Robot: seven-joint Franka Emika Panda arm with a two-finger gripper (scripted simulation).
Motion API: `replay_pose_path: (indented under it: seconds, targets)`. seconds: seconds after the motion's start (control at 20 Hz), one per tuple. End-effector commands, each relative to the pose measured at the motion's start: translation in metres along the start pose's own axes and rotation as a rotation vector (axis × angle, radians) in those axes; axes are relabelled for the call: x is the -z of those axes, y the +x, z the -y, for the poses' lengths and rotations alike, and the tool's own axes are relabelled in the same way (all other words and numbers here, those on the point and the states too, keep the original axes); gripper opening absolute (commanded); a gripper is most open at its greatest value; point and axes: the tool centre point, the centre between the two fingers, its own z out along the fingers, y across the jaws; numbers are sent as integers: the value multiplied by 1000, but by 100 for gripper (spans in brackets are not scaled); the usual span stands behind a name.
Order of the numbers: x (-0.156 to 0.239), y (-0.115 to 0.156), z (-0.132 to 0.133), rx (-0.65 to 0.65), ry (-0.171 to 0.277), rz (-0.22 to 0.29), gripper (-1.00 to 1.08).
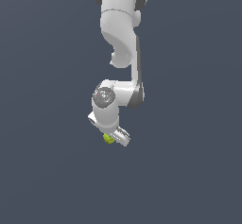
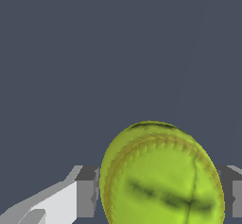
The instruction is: Pick up the object and move it to a goal position.
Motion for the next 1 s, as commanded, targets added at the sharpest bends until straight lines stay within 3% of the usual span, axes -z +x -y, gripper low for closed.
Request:
replay_pose_path:
  seconds: [0.0,0.5,0.95]
  targets:
    - [0,0,0,0,0,0,-100]
    - [10,-18,-6,0,0,0,-100]
    - [34,-58,-21,0,1,0,-100]
